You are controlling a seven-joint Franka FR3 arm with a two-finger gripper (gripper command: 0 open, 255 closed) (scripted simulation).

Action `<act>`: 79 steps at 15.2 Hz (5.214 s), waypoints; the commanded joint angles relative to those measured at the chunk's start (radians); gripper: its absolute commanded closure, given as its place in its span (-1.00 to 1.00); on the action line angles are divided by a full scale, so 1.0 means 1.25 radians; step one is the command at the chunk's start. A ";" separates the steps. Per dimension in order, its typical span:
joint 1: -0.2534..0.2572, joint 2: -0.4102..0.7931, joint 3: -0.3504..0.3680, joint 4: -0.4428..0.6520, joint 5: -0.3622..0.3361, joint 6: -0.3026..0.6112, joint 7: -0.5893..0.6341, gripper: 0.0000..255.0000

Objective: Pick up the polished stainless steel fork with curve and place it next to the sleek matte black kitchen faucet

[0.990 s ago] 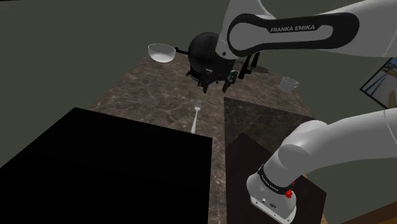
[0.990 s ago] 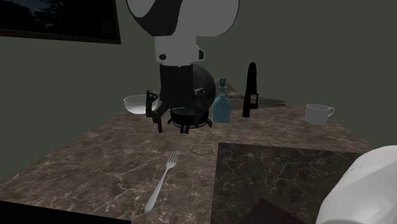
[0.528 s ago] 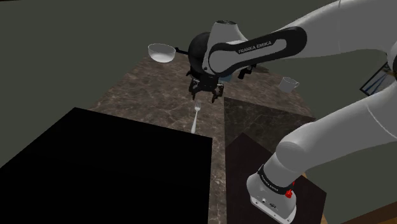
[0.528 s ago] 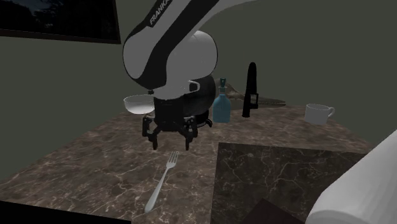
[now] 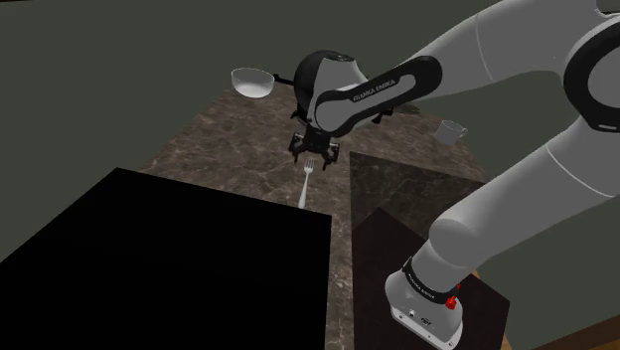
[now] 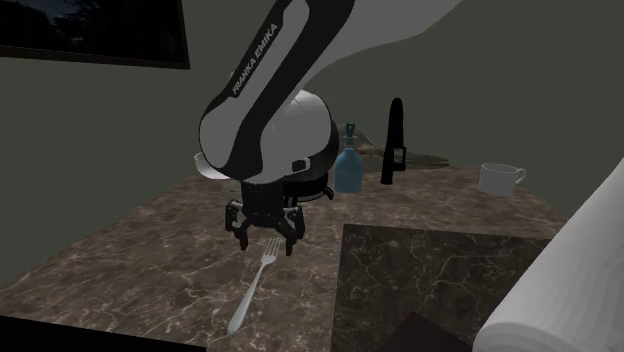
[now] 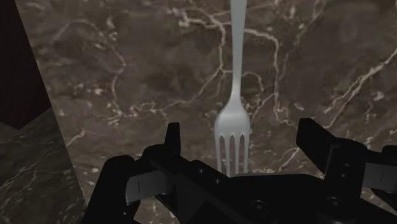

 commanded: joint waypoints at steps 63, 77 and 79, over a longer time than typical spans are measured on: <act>0.005 -0.151 -0.041 0.302 0.026 -0.449 -0.040 1.00; 0.000 -0.133 -0.047 0.469 0.019 -0.599 -0.040 1.00; -0.001 -0.128 -0.047 0.496 0.017 -0.620 -0.040 1.00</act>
